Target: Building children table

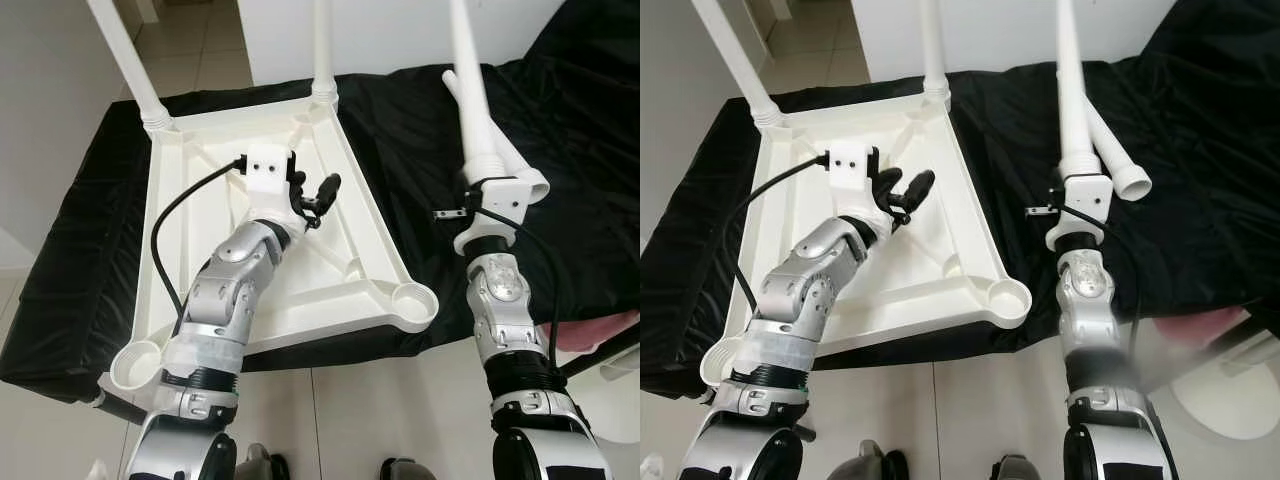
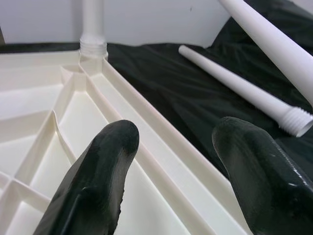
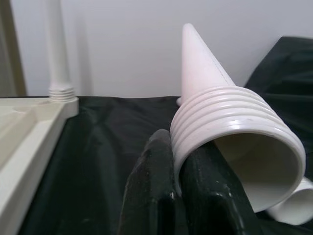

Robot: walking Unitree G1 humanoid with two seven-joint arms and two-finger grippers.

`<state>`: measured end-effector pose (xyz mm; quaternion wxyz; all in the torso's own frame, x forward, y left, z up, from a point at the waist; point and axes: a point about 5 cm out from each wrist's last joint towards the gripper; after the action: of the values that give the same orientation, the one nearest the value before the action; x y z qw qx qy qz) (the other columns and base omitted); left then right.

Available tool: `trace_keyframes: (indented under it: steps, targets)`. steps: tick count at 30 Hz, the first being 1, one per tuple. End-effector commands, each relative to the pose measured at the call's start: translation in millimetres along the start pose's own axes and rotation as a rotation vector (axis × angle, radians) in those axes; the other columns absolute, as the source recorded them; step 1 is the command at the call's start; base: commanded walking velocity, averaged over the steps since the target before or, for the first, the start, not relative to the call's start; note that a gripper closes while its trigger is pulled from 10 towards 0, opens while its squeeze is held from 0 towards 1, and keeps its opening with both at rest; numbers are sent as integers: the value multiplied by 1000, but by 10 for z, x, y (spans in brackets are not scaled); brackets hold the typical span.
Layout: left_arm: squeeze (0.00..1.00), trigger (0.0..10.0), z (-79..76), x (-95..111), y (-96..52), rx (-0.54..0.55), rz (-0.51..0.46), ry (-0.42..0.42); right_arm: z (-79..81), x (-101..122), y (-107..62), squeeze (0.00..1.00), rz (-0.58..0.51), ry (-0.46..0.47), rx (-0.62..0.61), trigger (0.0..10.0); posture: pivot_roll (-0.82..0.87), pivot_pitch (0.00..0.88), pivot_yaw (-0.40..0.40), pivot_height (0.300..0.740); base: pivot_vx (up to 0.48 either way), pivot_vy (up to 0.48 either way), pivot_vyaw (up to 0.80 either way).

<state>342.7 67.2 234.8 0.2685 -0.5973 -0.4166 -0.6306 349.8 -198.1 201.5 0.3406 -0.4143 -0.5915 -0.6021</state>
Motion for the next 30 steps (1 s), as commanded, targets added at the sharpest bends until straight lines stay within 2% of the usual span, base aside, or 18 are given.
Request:
trace_keyframes:
  steps: [1, 3, 4, 8, 10, 13, 14, 16, 17, 18, 20, 21, 22, 23, 26, 27, 28, 30]
  targets:
    - [0, 10000, 24, -35, -25, 4, -10, 8, -3, 41, -7, 0, -14, -41, -10, 10000, -57, 51, 82, 740, 0, 0, 0]
    - [0, 10000, 29, -39, -37, 16, -25, 11, -14, 74, -13, 0, -26, -64, -18, 10000, -60, 53, 84, 740, 0, 0, 0]
    - [0, 10000, 32, -45, -46, 24, -44, 50, -24, 106, -10, 0, -46, -92, -22, 10000, -65, 53, 84, 740, 0, 0, 0]
    - [0, 10000, -12, -72, -59, 1, -50, 28, -19, 198, -50, 0, -108, -139, -49, 10000, -70, 41, 83, 740, 0, 0, 0]
    - [0, 10000, -41, -63, -65, -28, -53, 1, -3, 225, -72, 0, -130, -137, -47, 10000, -69, 40, 84, 740, 0, 0, 0]
    - [0, 10000, -90, -36, -77, -111, -60, -77, 69, 276, -153, 0, -183, -101, -4, 10000, -67, 43, 92, 740, 0, 0, 0]
    - [0, 10000, -101, -15, -78, -148, -59, -128, 113, 311, -205, 0, -216, -89, 22, 10000, -65, 45, 96, 740, 0, 0, 0]
    - [0, 10000, -101, -15, -78, -148, -59, -128, 113, 311, -205, 0, -216, -89, 22, 10000, -65, 45, 96, 740, 0, 0, 0]
    - [0, 10000, -105, 6, -75, -178, -58, -168, 154, 338, -242, 0, -236, -92, 41, 10000, -64, 45, 95, 740, 0, 0, 0]
    - [302, 10000, -108, 38, -74, -214, -61, -201, 199, 359, -278, 0, -250, -88, 66, 10000, -64, 46, 96, 740, 0, 0, 0]
    - [302, 10000, -102, 61, -65, -239, -63, -222, 233, 368, -295, 0, -256, -92, 82, 10000, -66, 45, 97, 740, 0, 0, 0]
    - [1000, 10000, -94, 98, -66, -284, -67, -287, 278, 377, -329, 0, -268, -114, 107, 10000, -69, 44, 100, 740, 0, 0, 0]
    - [1000, 10000, -94, 98, -66, -284, -67, -287, 278, 377, -329, 0, -268, -114, 107, 10000, -69, 44, 100, 740, 0, 0, 0]
    - [1000, 10000, -88, 144, -61, -326, -63, -335, 326, 377, -366, 0, -274, -125, 146, 10000, -71, 41, 104, 740, 0, 0, 0]
    - [1000, 10000, -80, 176, -51, -351, -61, -367, 362, 376, -393, 0, -276, -138, 169, 10000, -72, 39, 107, 740, 0, 0, 0]
    - [1000, 10000, -71, 198, -36, -369, -53, -407, 390, 376, -417, 0, -281, -149, 189, 10000, -72, 37, 109, 740, 0, 0, 0]
    - [0, 10000, -59, 228, -14, -383, -48, -434, 426, 369, -449, 0, -283, -159, 216, 10000, -72, 35, 109, 740, 0, 0, 0]
    - [0, 10000, -59, 228, -14, -383, -48, -434, 426, 369, -449, 0, -283, -159, 216, 10000, -72, 35, 109, 740, 0, 0, 0]
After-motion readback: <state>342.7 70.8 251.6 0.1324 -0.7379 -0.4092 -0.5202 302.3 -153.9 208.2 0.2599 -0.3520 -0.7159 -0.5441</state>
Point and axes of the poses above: a point about 5 cm out from each wrist's last joint towards the gripper, its own y axis pointing out of the wrist towards the gripper, its own x axis along the axis of the wrist's last joint, z = x × y, and after that the axes turned 6 degrees about y, right-handed
